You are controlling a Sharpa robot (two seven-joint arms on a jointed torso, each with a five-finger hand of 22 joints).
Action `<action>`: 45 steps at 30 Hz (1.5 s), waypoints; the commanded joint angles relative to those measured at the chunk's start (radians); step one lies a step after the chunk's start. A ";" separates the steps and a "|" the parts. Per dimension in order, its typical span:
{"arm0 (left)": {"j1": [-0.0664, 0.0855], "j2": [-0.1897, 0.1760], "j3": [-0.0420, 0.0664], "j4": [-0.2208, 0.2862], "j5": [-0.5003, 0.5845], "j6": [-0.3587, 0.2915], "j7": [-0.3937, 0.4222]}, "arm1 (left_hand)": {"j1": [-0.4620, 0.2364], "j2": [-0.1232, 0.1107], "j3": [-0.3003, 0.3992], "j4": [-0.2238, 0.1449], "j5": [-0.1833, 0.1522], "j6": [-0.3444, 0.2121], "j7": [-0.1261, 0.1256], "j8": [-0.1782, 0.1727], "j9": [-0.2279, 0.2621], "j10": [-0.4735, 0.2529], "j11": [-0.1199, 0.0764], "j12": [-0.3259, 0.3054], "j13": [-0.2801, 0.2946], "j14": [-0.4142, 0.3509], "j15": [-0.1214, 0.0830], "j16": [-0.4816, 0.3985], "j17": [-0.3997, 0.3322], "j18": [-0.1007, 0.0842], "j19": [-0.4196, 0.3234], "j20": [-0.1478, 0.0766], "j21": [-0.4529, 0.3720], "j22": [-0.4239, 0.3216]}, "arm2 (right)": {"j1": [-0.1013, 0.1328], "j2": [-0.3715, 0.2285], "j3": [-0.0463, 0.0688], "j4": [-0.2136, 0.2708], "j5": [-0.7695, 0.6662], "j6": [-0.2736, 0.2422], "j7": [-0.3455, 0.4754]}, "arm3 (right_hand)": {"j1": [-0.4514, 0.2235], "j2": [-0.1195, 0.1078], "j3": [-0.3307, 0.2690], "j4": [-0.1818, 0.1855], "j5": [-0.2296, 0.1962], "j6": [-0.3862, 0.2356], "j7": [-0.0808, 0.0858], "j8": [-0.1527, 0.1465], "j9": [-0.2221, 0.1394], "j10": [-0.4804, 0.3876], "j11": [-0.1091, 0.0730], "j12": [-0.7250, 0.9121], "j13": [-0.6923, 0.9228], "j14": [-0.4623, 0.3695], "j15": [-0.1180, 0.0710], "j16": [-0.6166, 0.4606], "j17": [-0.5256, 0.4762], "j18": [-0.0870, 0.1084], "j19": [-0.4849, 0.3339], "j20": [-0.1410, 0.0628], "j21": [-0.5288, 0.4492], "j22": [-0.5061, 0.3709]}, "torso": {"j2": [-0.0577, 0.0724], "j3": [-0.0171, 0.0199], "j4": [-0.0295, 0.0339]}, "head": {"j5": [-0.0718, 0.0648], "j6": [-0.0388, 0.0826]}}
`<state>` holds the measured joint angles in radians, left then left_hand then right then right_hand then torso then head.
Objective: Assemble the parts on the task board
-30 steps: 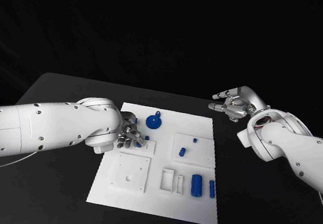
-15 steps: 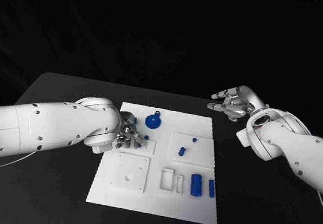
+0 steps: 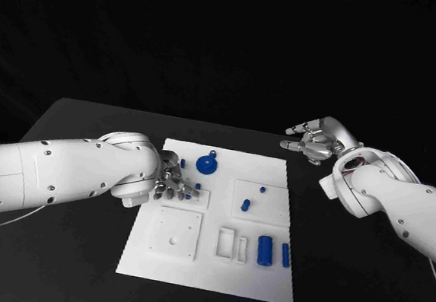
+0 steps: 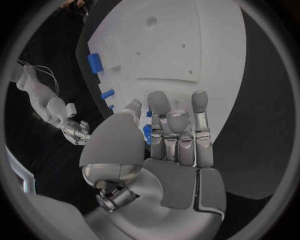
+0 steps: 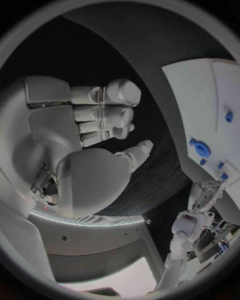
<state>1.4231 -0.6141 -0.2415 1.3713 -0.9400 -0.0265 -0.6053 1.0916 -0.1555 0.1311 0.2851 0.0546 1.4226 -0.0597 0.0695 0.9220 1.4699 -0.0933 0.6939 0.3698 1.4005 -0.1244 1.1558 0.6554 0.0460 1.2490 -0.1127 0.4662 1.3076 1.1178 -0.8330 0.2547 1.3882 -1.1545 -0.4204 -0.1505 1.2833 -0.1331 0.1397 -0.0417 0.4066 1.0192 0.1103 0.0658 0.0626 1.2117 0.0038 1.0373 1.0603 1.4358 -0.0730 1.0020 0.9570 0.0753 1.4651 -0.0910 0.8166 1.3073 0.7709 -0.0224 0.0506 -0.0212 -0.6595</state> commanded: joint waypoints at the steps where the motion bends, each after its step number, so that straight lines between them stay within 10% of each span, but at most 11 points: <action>1: 0.000 -0.005 0.001 0.005 -0.009 -0.021 -0.003 | -0.007 -0.015 -0.005 0.005 -0.005 0.004 0.002 0.002 -0.003 0.045 0.003 -0.005 -0.002 -0.003 0.000 -0.006 0.001 -0.012 0.007 0.000 -0.005 0.020 | -0.001 -0.001 0.001 0.000 0.000 0.004 0.000 | -0.002 0.002 -0.005 -0.005 -0.005 -0.008 0.002 -0.004 -0.001 -0.005 -0.001 -0.003 -0.002 -0.002 0.003 -0.005 0.000 0.020 0.041 0.003 -0.004 0.099 | 0.001 -0.0010 -0.0004 | 0.001 -0.001; 8: 0.011 -0.023 0.008 0.022 0.026 -0.023 0.008 | -0.052 -0.038 -0.032 0.008 -0.006 -0.039 0.014 -0.005 -0.034 0.041 0.009 -0.021 -0.014 -0.019 -0.002 -0.032 -0.026 -0.020 0.000 -0.011 -0.011 0.017 | -0.002 -0.002 0.001 -0.004 0.003 0.001 0.001 | -0.005 0.003 -0.007 -0.004 -0.004 -0.008 0.002 -0.004 -0.001 -0.006 -0.001 -0.004 -0.003 -0.003 0.003 -0.006 -0.001 0.020 0.041 0.003 -0.004 0.099 | 0.000 -0.0008 0.0011 | 0.002 0.003; 12: 0.027 -0.030 0.027 0.019 0.054 -0.009 0.013 | -0.029 -0.008 -0.016 -0.001 -0.005 -0.198 0.058 -0.005 -0.169 -0.001 0.024 -0.102 -0.042 -0.055 0.004 -0.094 -0.064 -0.036 -0.024 -0.022 -0.041 0.005 | -0.003 -0.001 0.001 -0.007 0.007 0.001 0.003 | -0.006 0.004 -0.007 -0.003 -0.003 -0.008 0.002 -0.004 -0.001 -0.005 -0.001 -0.003 -0.002 -0.003 0.003 -0.006 -0.001 0.020 0.041 0.003 -0.005 0.099 | 0.000 -0.0006 0.0002 | 0.004 0.006; 19: 0.065 -0.004 0.053 -0.104 0.102 0.044 0.023 | 0.003 0.031 -0.018 -0.059 0.010 -0.178 0.069 0.004 -0.453 0.018 0.029 -0.169 0.005 -0.056 0.009 -0.079 -0.142 -0.045 0.001 -0.021 -0.108 0.013 | -0.003 0.005 0.001 -0.013 0.012 0.003 0.002 | -0.006 0.005 -0.007 -0.002 0.000 -0.009 0.001 -0.004 -0.001 -0.005 -0.002 -0.003 -0.003 -0.002 0.003 -0.006 -0.001 0.020 0.041 0.003 -0.006 0.099 | 0.001 0.0021 -0.0019 | 0.011 0.020; 23: 0.074 0.023 0.057 -0.183 0.093 0.051 0.033 | 0.008 0.037 -0.022 -0.078 0.041 -0.185 0.069 0.009 -0.416 0.009 0.028 -0.178 0.023 -0.068 0.011 -0.065 -0.164 -0.046 0.005 -0.019 -0.129 0.019 | -0.003 0.007 0.001 -0.013 0.012 0.003 -0.002 | -0.004 0.005 -0.005 -0.004 0.003 -0.009 0.002 -0.004 -0.001 -0.005 -0.001 -0.003 -0.003 -0.002 0.003 -0.006 -0.001 0.020 0.042 0.003 -0.005 0.099 | 0.002 0.0025 -0.0024 | 0.010 0.026; 31: 0.080 0.075 0.059 -0.289 0.019 0.063 0.054 | 0.005 0.026 -0.023 -0.052 0.050 -0.236 0.059 0.064 -0.110 -0.004 0.023 -0.169 0.043 -0.078 0.008 -0.040 -0.193 -0.046 0.009 -0.020 -0.142 0.020 | -0.003 0.009 0.001 -0.012 0.013 0.003 -0.005 | -0.005 0.006 -0.004 -0.005 0.007 -0.011 0.002 -0.005 -0.001 -0.006 -0.002 -0.004 -0.004 -0.001 0.003 -0.006 -0.001 0.020 0.042 0.003 -0.005 0.099 | 0.004 -0.0001 -0.0018 | 0.013 0.019; 34: 0.080 0.097 0.059 -0.322 -0.021 0.073 0.060 | 0.003 0.020 -0.020 -0.027 0.045 -0.275 0.051 0.151 -0.003 -0.019 0.020 -0.145 0.058 -0.088 0.007 -0.021 -0.189 -0.046 0.006 -0.020 -0.137 0.021 | -0.003 0.009 0.001 -0.010 0.013 0.003 -0.005 | -0.005 0.005 -0.003 -0.005 0.008 -0.015 0.002 -0.005 -0.001 -0.005 -0.002 -0.003 -0.003 -0.001 0.003 -0.006 -0.001 0.020 0.042 0.003 -0.005 0.099 | 0.004 -0.0002 -0.0027 | 0.014 0.019; 41: 0.073 0.148 0.053 -0.403 -0.074 0.106 0.081 | -0.007 0.023 -0.016 -0.008 0.042 -0.354 0.051 0.288 0.009 -0.063 0.023 -0.091 0.071 -0.111 0.011 0.008 -0.198 -0.046 -0.007 -0.017 -0.127 0.021 | -0.003 0.012 0.001 -0.007 0.013 0.003 -0.005 | -0.005 0.005 -0.003 -0.005 0.008 -0.015 0.002 -0.005 -0.001 -0.005 -0.002 -0.003 -0.003 -0.001 0.003 -0.006 -0.001 0.020 0.042 0.003 -0.005 0.099 | 0.005 0.0004 -0.0067 | 0.015 0.017; 45: 0.067 0.164 0.048 -0.429 -0.079 0.121 0.094 | -0.012 0.028 -0.015 -0.007 0.040 -0.368 0.054 0.307 -0.034 -0.073 0.025 -0.078 0.064 -0.118 0.013 0.015 -0.208 -0.046 -0.011 -0.015 -0.126 0.020 | -0.003 0.014 0.002 -0.008 0.012 0.004 -0.005 | -0.005 0.005 -0.003 -0.005 0.008 -0.015 0.002 -0.005 -0.001 -0.005 -0.002 -0.003 -0.003 -0.001 0.003 -0.006 -0.001 0.020 0.042 0.003 -0.005 0.099 | 0.008 0.0015 -0.0116 | 0.017 0.020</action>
<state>1.4920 -0.4571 -0.1930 0.9488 -0.9818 0.0520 -0.5461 1.0897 -0.1268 0.1140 0.2734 0.0994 1.0609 -0.0055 0.3720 0.8960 1.4022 -0.0678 0.6102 0.4364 1.2895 -0.1105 1.1656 0.4492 0.0144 1.2453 -0.1266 0.3385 1.3078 1.1154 -0.8202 0.2555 1.3794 -1.1414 -0.4214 -0.1568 1.2833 -0.1331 0.1358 -0.0455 0.4106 1.0115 0.1145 0.0659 0.0626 1.2117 0.0038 1.0373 1.0578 1.4357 -0.0729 1.0020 0.9571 0.0753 1.4651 -0.0910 0.8166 1.3073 0.7768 -0.0221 0.0434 -0.0050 -0.6414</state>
